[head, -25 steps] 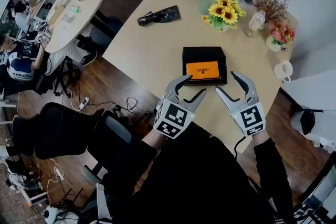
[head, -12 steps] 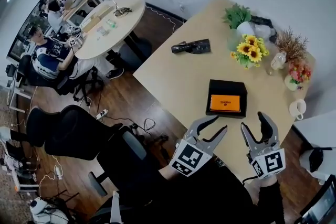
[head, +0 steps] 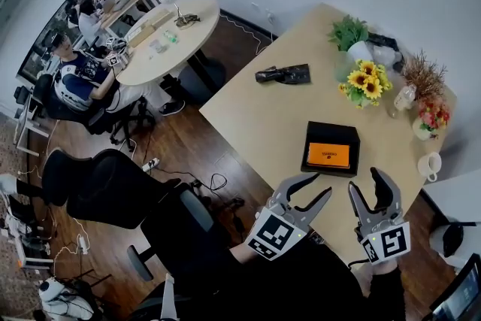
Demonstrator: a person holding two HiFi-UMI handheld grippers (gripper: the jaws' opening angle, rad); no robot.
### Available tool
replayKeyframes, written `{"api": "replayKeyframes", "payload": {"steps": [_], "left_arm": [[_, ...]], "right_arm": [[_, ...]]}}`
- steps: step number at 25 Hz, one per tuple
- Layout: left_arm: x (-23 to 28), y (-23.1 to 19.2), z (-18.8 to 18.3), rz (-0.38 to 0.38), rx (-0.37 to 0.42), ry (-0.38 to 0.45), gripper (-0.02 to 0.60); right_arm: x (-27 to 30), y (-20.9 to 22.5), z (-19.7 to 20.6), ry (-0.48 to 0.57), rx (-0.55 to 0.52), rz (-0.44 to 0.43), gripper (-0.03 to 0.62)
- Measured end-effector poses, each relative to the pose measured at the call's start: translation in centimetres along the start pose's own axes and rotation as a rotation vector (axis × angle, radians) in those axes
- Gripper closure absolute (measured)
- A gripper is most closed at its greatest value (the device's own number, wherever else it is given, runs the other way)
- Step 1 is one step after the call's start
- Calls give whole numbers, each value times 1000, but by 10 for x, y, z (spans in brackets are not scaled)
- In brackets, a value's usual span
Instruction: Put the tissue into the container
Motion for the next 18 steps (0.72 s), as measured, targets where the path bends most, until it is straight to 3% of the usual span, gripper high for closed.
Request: {"api": "replayKeyframes", "payload": {"steps": [18], "left_arm": [[-2, -1, -5, -2, 8, 10, 446]], "right_arm": [[1, -4, -6, 10, -29, -6, 379]]}}
Point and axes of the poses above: the fingertips, and each gripper's own axes: x forward along the fingers, y to its right, z out of its underside, the point moved 1 cm from there along -x, backward along the fingers, and after that the axes turned 13 degrees about -x, right-handed, at the moved point
